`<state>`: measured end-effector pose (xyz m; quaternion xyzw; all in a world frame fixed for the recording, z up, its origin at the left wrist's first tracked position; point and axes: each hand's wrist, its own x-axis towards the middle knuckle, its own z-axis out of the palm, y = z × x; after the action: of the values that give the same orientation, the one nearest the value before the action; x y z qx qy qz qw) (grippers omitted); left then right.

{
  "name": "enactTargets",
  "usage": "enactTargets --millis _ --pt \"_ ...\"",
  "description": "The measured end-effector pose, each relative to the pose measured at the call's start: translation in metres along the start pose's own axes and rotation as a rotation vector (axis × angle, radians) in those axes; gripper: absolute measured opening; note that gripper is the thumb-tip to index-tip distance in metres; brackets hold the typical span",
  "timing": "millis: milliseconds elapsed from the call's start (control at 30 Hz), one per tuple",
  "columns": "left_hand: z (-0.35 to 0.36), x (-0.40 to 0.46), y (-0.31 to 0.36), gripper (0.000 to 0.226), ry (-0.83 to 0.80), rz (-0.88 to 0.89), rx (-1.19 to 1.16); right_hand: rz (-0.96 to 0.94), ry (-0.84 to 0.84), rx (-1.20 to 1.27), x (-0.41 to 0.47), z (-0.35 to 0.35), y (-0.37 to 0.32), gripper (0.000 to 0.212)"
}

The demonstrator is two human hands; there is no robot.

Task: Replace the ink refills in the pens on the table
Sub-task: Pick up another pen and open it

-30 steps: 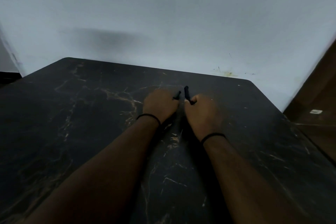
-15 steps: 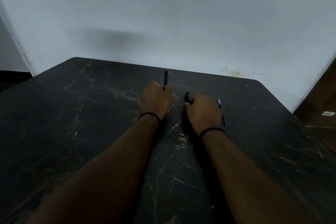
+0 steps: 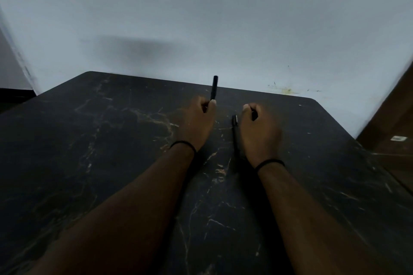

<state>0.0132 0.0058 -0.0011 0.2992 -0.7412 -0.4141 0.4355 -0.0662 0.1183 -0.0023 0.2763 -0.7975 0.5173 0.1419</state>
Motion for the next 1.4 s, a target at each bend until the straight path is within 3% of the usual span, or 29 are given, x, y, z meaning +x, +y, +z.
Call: enactTargets --millis 167,233,333,400,633,767,933,1233,1400 --pt "0.014 -0.010 0.010 0.020 -0.119 0.145 -0.054 0.015 0.052 0.136 0.001 -0.003 -0.004 0.022" --pt "0.016 -0.010 0.008 0.019 -0.108 0.203 -0.002 0.036 0.035 0.024 0.003 -0.008 -0.001 0.022" --pt "0.015 -0.008 0.005 0.019 -0.061 0.190 0.000 0.056 -0.138 -0.284 0.007 -0.013 0.006 0.025" --pt "0.012 -0.006 0.002 0.024 -0.035 0.154 -0.004 0.070 -0.243 -0.363 0.007 -0.014 0.006 0.030" --pt "0.011 -0.006 -0.001 0.022 -0.052 0.127 -0.004 -0.044 -0.321 -0.607 -0.007 -0.011 -0.004 0.031" --pt "0.011 -0.004 -0.002 0.019 -0.033 0.120 -0.020 -0.087 -0.311 -0.628 -0.010 -0.005 -0.012 0.020" --pt "0.007 -0.002 -0.001 0.025 -0.009 0.067 -0.043 -0.129 -0.301 -0.598 -0.011 -0.003 -0.016 0.031" --pt "0.004 -0.002 -0.002 0.019 -0.003 0.056 -0.049 -0.117 -0.292 -0.601 -0.006 -0.002 -0.009 0.033" --pt "0.003 -0.002 -0.003 0.029 0.005 0.090 -0.014 -0.109 -0.282 -0.591 -0.006 -0.001 -0.009 0.036"
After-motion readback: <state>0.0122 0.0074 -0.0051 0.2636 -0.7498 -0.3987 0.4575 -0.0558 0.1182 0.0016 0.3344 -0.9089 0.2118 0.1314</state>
